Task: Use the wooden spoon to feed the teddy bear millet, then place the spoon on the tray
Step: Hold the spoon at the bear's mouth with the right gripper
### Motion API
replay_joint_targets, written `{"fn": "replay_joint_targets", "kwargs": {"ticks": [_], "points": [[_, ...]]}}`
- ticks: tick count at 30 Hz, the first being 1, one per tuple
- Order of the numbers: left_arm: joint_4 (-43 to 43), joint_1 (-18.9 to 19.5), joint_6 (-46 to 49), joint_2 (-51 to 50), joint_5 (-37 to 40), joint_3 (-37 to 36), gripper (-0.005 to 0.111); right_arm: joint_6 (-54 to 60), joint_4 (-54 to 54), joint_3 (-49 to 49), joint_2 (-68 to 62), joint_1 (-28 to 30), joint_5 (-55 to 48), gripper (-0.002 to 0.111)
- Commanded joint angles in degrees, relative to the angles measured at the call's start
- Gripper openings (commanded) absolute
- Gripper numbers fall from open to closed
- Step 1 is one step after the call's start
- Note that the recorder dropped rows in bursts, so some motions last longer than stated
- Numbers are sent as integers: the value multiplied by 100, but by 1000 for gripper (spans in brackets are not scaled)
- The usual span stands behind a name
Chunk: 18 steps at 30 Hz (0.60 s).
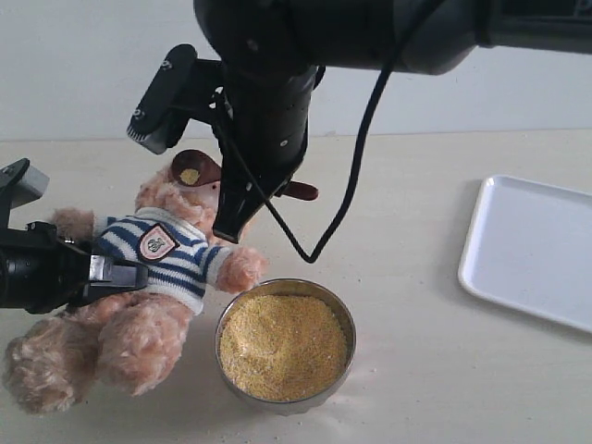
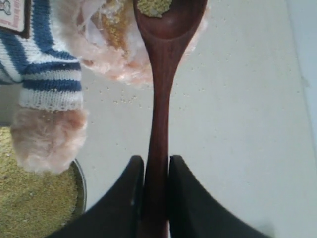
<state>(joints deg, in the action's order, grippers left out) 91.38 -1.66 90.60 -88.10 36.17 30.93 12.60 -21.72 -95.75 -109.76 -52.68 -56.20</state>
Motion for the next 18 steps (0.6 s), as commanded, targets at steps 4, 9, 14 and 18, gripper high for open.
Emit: {"fn": "replay_joint_targets", "kwargs": {"ticks": [4, 9, 14, 18], "points": [[44, -26, 29, 3, 135, 4, 5, -318, -1075, -21, -120, -451, -271, 0], [44, -26, 29, 3, 135, 4, 5, -752, -1400, -21, -134, -521, -313, 0], [44, -26, 29, 3, 135, 4, 5, -777, -1526, -21, -134, -521, -586, 0], [44, -26, 29, 3, 135, 4, 5, -813, -1526, -21, -134, -521, -614, 0]]}}
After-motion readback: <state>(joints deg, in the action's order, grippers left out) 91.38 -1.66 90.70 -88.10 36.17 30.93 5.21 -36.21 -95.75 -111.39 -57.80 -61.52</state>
